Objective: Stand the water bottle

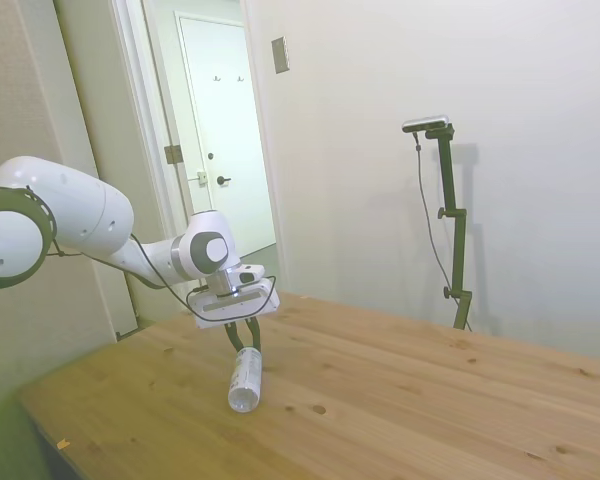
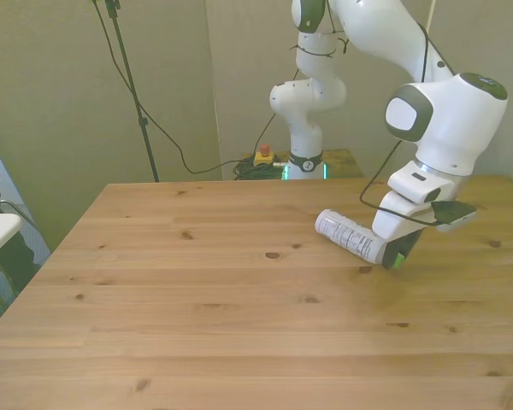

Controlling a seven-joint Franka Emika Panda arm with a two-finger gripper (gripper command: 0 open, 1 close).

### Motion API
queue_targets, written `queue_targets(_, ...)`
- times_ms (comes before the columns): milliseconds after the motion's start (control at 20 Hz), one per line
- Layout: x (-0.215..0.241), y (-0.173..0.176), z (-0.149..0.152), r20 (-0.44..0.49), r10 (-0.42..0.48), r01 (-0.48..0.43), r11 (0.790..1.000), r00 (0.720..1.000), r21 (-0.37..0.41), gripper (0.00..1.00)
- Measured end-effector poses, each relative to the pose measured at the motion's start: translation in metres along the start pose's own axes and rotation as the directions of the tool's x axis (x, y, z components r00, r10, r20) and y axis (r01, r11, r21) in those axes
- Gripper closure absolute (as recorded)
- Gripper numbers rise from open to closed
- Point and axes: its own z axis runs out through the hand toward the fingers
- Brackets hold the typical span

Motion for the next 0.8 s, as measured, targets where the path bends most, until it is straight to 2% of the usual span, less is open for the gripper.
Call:
queue_targets(200,0.014,0.011,-0.017,0.016,0.117,-0.118,0.992,0.993,0.045,1.00)
queue_targets(300,0.023,0.020,-0.032,0.012,0.201,-0.202,0.977,0.979,0.069,1.00)
queue_targets(400,0.031,0.029,-0.049,0.009,0.294,-0.294,0.951,0.956,0.093,1.00)
queue_targets(500,0.037,0.039,-0.068,0.001,0.382,-0.380,0.918,0.924,0.112,1.00)
queue_targets(600,0.043,0.051,-0.087,-0.007,0.475,-0.470,0.874,0.880,0.126,1.00)
queue_targets(800,0.062,0.084,-0.110,-0.035,0.641,-0.629,0.761,0.767,0.155,1.00)
